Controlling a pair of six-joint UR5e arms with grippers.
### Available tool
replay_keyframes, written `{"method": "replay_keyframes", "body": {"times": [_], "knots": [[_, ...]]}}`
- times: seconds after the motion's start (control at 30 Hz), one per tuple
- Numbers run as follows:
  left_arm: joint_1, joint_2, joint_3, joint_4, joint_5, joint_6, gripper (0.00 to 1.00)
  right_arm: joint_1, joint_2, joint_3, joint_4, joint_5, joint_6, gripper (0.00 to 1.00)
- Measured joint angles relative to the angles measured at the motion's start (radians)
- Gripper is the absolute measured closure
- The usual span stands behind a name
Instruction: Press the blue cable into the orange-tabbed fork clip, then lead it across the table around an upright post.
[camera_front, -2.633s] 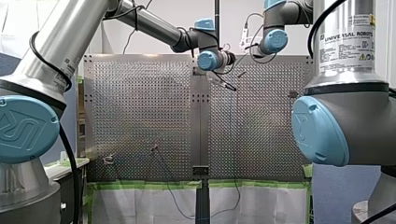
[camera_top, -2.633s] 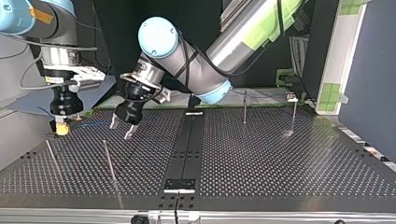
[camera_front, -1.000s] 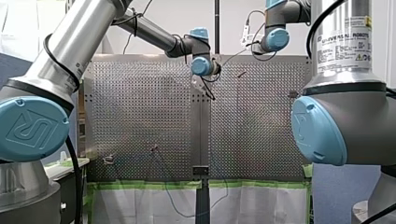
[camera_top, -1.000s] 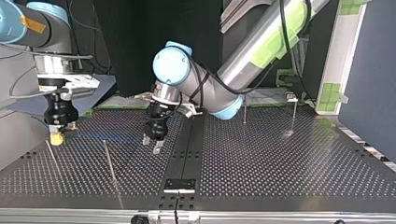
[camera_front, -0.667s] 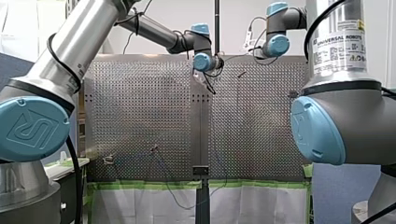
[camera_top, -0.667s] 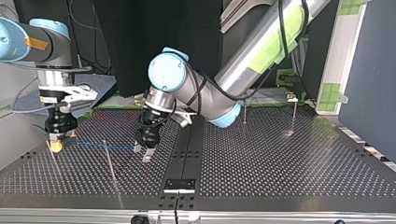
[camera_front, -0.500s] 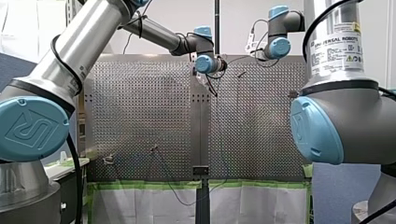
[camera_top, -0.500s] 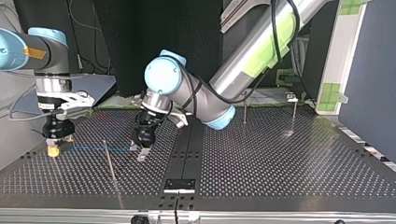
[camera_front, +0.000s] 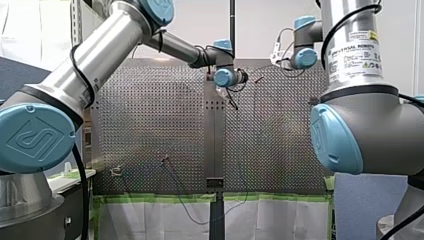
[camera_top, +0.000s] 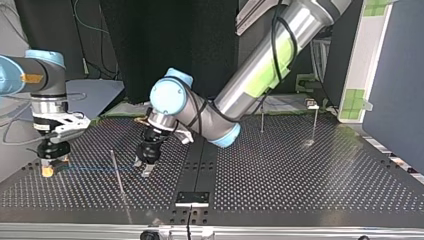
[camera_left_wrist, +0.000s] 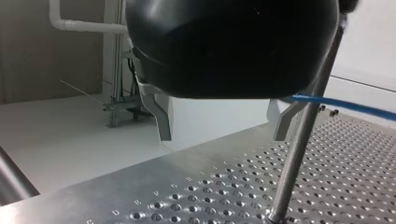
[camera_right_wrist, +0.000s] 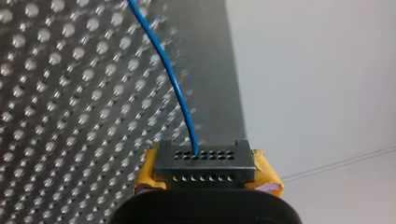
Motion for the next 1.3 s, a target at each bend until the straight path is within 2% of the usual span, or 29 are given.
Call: {"method": "replay_keyframes", "body": {"times": [0.2,0.57,0.77,0.97,1.3], "knots": [[0.008,-0.036,0.052,0.013,0.002,0.000,0.00,-0.024,0.041,-0.002,-0.026,-0.015,0.000,0.99],[0.051,-0.082,0.135,0.023,0.006,0.000,0.00,-0.056,0.078,-0.002,-0.060,-0.023,0.004,0.99],[0.054,-0.093,0.143,0.028,0.005,0.009,0.00,-0.057,0.096,-0.001,-0.058,-0.023,0.003,0.99],[0.042,-0.094,0.144,0.019,0.002,0.042,0.00,-0.053,0.119,0.003,-0.050,-0.024,0.003,0.99],[0.024,-0.123,0.144,-0.050,-0.052,0.120,0.00,-0.048,0.170,0.035,-0.056,-0.020,-0.001,0.99]]}}
